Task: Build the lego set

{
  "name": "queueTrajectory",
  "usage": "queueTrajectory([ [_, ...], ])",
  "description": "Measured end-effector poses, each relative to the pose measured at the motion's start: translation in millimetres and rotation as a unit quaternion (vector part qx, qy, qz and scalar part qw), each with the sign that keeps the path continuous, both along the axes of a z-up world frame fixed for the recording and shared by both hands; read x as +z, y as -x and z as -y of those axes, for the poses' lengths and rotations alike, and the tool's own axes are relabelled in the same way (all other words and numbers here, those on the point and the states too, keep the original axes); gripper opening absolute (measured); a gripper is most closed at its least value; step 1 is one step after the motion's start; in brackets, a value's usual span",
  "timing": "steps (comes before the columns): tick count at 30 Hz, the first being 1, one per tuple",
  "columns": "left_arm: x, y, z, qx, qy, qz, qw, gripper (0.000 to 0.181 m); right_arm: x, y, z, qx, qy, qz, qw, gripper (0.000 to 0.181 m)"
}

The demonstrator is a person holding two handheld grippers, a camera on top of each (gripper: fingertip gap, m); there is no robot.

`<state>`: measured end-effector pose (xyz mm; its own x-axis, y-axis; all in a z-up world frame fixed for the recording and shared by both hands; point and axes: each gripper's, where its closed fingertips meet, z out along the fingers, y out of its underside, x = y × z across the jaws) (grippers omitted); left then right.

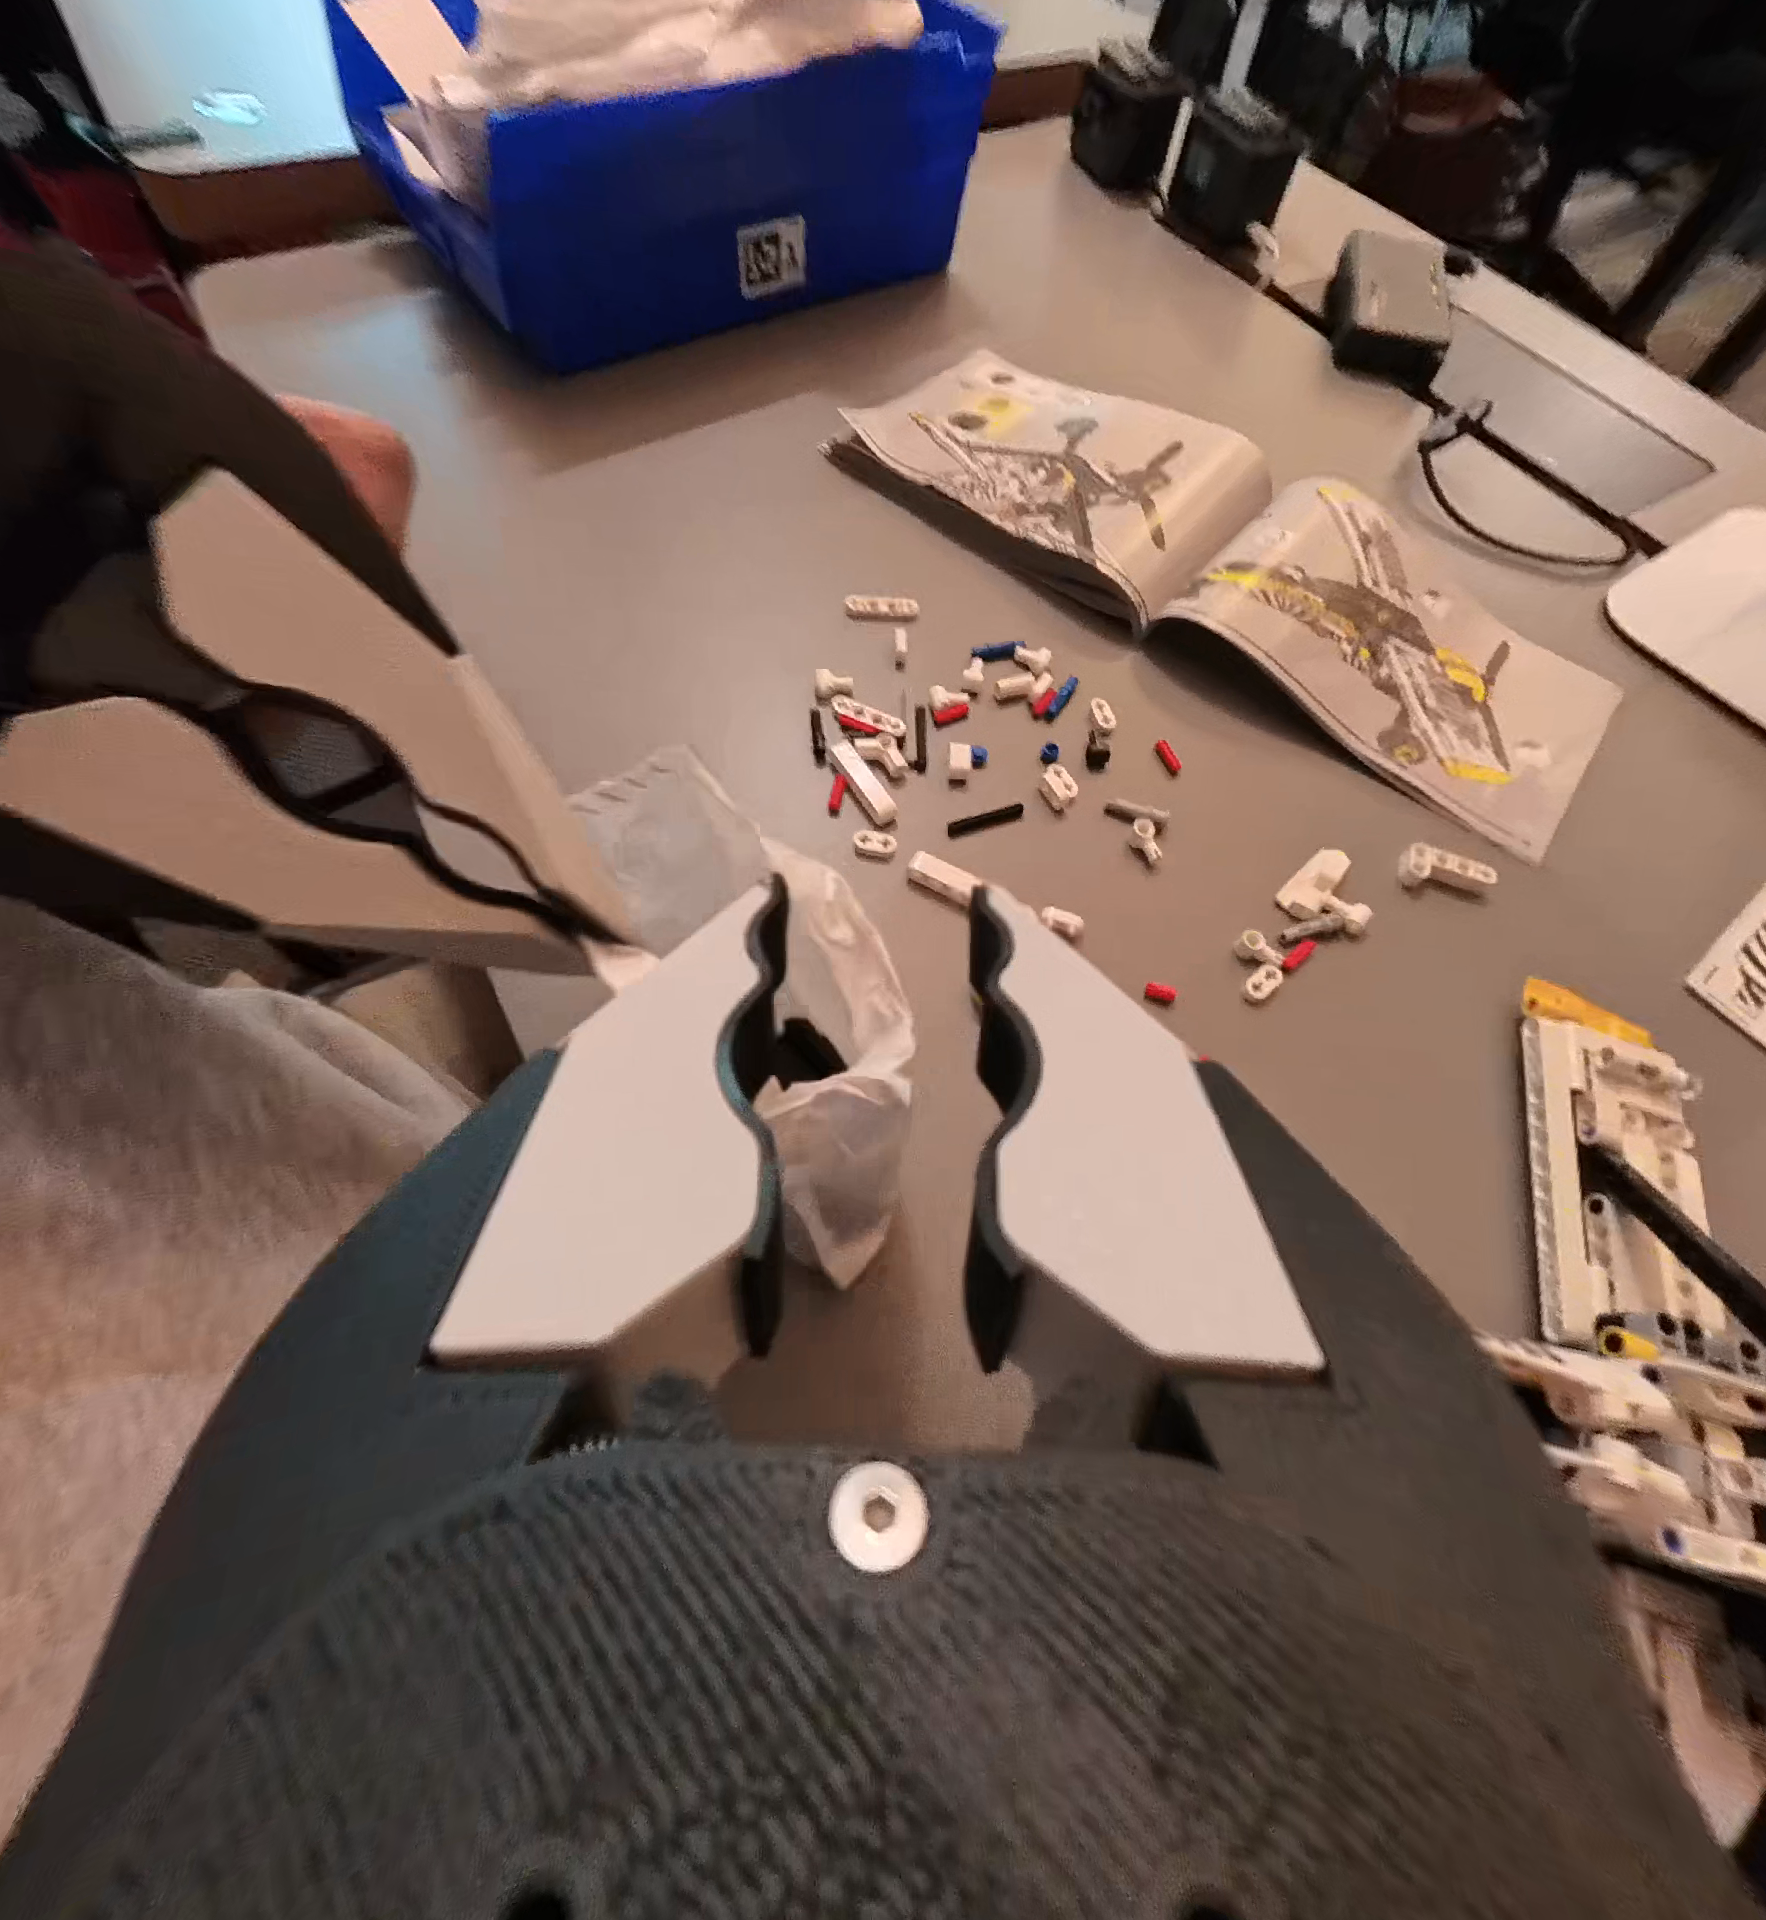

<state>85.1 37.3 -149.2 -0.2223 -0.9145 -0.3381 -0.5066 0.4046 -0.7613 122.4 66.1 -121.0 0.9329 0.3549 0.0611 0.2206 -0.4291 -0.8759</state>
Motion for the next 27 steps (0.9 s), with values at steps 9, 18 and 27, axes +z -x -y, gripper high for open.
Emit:
queueTrajectory([
  [9, 13, 4, -18, 0.027, 0.044, 0.038, 0.998, 0.000, 13, 14, 26, 0.072, -0.023, -0.098, 0.992, 0.062],
  [18, 22, 12, -24, 0.036, 0.094, 0.055, 0.993, 0.000, -15, 14, 16, 0.035, -0.016, 0.032, 0.999, 0.023],
  [27, 31, 22, 3, -0.041, 0.192, 0.059, 0.979, 0.000, 10, 16, 21, 0.060, -0.061, -0.095, 0.992, 0.000],
])
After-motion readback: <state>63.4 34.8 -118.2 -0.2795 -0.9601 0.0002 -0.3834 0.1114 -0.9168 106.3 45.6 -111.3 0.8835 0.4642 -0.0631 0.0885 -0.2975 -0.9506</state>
